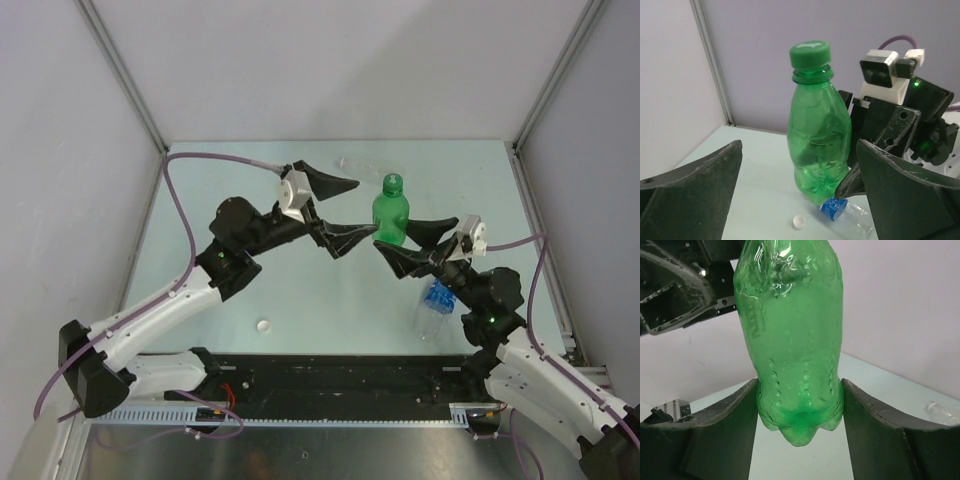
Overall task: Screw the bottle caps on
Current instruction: Screw the bottle cap onto the plastic bottle.
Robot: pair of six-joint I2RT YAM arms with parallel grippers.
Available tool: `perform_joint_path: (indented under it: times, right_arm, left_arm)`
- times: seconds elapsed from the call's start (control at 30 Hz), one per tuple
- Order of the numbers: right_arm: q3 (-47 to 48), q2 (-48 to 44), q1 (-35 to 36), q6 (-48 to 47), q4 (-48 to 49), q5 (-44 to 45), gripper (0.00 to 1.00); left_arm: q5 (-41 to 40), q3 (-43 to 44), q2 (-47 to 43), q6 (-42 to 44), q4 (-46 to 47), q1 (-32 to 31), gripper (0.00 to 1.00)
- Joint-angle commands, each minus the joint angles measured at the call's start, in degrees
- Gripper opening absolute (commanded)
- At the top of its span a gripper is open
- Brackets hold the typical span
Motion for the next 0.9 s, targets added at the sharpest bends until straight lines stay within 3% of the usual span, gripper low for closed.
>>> perform_joint_path:
  times: [0.0,0.37,0.63,0.87]
  right_arm:
    - [2.6,0.6,-0.6,3.0,6.1,-1.3,0.0]
    - [2.6,4.1,-0.8,5.2,9.7,-6.7,0.0]
    - [2.6,6.2,-0.9,6.5,12.5,-8.9,0.0]
    - [2.6,7.4,-0.9,6.4,12.9,-9.9,0.0]
  left_arm:
    - [-7.1,-3.5,-0.7,-2.6,12.2,-3.1,1.0]
    - [-10.0,-8.8,1.2,-10.5,19.6,-4.6,1.0]
    - [-5.5,-9.6,3.1,-9.0,21.3,-4.8,0.99]
    - [-6.5,-10.5,4.6,-10.4,21.3,-5.1,0.93]
